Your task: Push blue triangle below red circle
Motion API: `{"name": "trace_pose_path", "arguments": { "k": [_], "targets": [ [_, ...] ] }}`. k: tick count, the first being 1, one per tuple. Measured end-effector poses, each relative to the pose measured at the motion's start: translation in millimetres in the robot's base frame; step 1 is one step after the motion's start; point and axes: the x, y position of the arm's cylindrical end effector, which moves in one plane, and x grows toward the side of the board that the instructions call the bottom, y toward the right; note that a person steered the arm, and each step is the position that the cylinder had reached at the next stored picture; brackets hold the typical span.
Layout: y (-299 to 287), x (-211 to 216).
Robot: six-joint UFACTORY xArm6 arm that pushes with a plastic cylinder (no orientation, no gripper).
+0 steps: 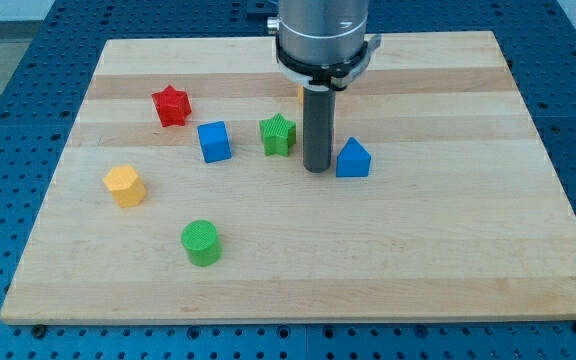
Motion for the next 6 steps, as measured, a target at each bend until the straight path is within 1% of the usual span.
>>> {"name": "trace_pose_path", "arguments": {
  "k": [1, 2, 3, 4, 5, 6],
  "targets": [
    [0, 18],
    [30, 69],
    [96, 51],
    [90, 29],
    [64, 20],
    [34, 20]
  ]
}}
